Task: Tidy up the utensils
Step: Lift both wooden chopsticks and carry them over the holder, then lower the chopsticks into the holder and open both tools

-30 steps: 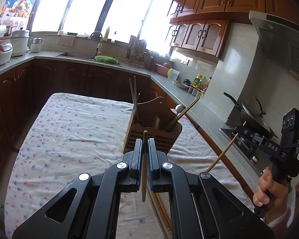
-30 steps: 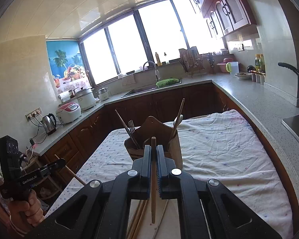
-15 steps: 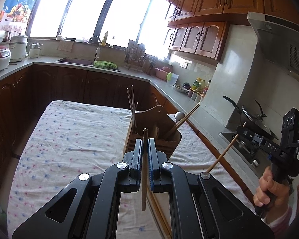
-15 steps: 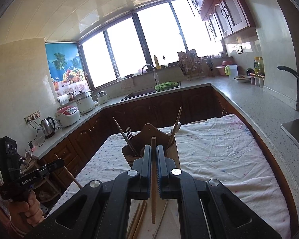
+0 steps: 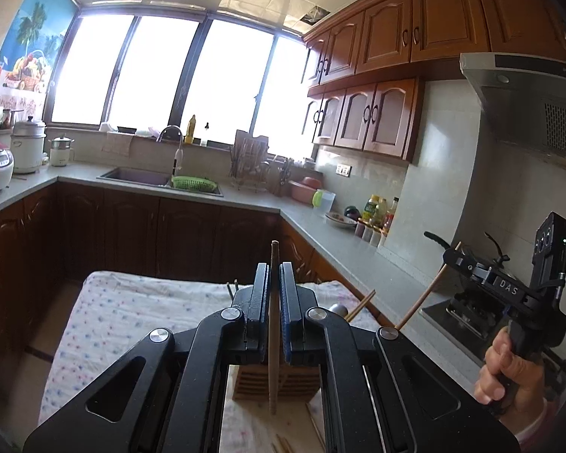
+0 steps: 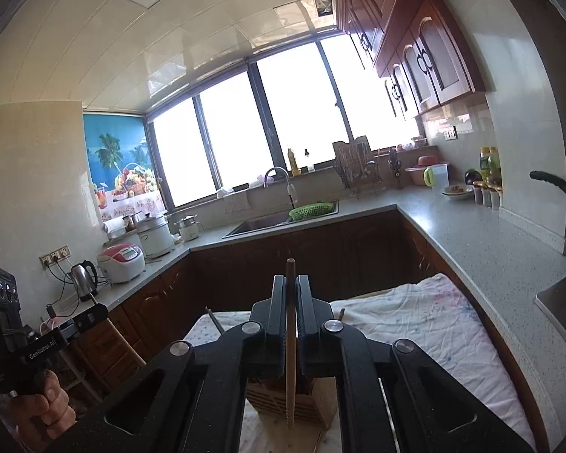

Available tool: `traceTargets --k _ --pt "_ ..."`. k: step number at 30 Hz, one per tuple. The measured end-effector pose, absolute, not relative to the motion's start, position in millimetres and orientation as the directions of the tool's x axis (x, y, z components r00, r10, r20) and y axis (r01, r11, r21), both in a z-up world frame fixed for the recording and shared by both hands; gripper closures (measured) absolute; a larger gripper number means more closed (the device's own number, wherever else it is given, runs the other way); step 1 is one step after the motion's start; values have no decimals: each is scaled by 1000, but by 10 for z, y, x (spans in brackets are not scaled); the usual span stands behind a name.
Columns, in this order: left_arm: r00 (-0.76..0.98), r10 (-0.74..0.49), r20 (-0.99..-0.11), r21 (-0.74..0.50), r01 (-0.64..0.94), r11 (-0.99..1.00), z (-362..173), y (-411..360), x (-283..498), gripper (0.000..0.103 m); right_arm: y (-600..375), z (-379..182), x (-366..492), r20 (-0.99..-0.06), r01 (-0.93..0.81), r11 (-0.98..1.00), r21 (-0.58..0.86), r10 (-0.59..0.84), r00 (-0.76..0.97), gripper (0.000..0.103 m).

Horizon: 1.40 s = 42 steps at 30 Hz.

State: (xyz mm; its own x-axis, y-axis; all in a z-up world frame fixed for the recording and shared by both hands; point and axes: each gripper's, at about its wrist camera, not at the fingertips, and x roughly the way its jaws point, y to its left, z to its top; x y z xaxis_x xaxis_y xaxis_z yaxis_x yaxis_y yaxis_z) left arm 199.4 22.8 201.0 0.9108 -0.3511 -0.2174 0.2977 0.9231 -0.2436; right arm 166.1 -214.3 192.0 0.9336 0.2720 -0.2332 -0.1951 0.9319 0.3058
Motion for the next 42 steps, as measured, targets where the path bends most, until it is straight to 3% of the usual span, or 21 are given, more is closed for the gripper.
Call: traceTargets --k 7,16,27,42 --pt "925 -333 -181 -246 285 926 2094 161 2518 99 -2104 1953 2046 -210 -177 935 308 248 946 98" --pt "935 -291 -205 -339 210 917 1591 190 2946 99 -1981 1495 2256 -255 -145 948 284 221 941 98" --pt "900 -295 -320 -297 201 934 993 -18 3022 98 -1934 959 2411 -364 -122 946 300 231 902 98" --pt "887 -302 -348 -296 201 934 1032 1 3056 98 -1962 909 2479 -407 -104 945 310 231 884 96"
